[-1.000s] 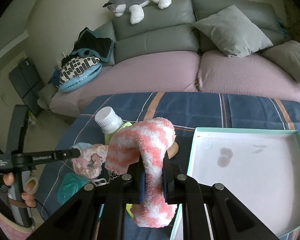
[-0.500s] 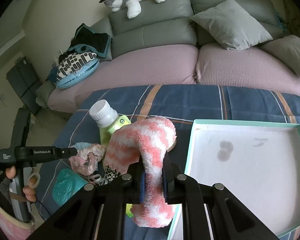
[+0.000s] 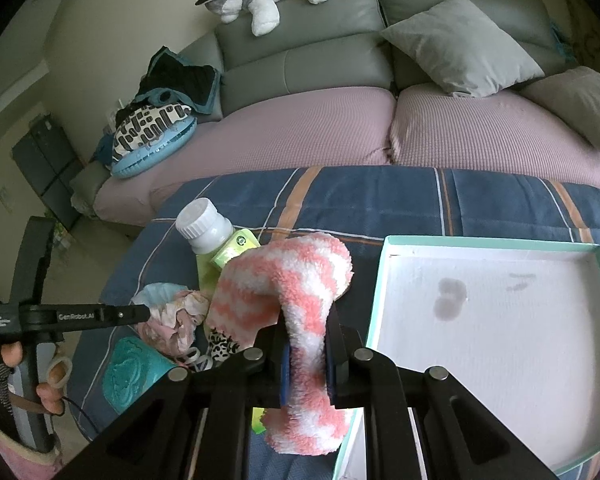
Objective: Organize soft objects
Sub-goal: 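Grasp the pink patterned cloth with the left gripper while the right gripper holds the knit cloth, then carry both cloths over the white tray with both grippers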
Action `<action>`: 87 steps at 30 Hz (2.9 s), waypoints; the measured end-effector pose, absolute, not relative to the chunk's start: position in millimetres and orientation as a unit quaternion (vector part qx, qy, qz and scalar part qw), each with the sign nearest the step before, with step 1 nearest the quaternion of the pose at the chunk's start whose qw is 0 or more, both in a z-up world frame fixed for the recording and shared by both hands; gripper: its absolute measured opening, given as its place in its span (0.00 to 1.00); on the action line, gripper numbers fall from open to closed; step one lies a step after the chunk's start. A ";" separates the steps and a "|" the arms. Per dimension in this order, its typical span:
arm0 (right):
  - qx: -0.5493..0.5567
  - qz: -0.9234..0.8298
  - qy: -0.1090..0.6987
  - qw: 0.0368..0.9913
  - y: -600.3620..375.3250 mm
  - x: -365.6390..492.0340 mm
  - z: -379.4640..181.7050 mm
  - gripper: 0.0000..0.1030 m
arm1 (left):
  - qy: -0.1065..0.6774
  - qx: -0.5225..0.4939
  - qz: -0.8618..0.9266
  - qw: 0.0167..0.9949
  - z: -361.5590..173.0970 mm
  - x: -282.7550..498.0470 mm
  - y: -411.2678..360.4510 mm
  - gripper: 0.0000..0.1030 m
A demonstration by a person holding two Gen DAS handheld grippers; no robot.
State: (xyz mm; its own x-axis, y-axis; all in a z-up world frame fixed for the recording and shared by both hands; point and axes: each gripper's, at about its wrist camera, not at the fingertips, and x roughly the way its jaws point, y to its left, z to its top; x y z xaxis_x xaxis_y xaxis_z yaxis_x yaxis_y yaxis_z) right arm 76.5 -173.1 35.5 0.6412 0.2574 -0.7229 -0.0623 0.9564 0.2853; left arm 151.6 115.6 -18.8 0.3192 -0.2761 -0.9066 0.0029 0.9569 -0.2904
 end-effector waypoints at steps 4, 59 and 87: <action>0.121 0.089 0.413 0.898 -174.6 76.3 36.2 0.13 | 0.572 -0.118 -0.081 0.807 -10.9 145.6 117.6 0.22; 0.145 0.080 0.405 0.899 -192.1 70.7 40.1 0.13 | 0.643 0.064 -0.082 0.759 -56.9 193.8 51.3 0.16; 0.182 -0.046 0.282 0.941 -322.7 6.1 129.9 0.13 | 0.422 -0.011 -0.199 0.884 152.6 102.9 -19.8 0.13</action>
State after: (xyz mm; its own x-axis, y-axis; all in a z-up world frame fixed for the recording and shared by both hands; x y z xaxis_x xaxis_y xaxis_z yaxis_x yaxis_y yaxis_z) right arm 6.1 -322.7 129.9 0.8372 0.0168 -0.5466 0.1885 0.9294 0.3173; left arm 102.9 -19.8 152.6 0.5647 -0.3624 -0.7415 0.3433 0.9202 -0.1883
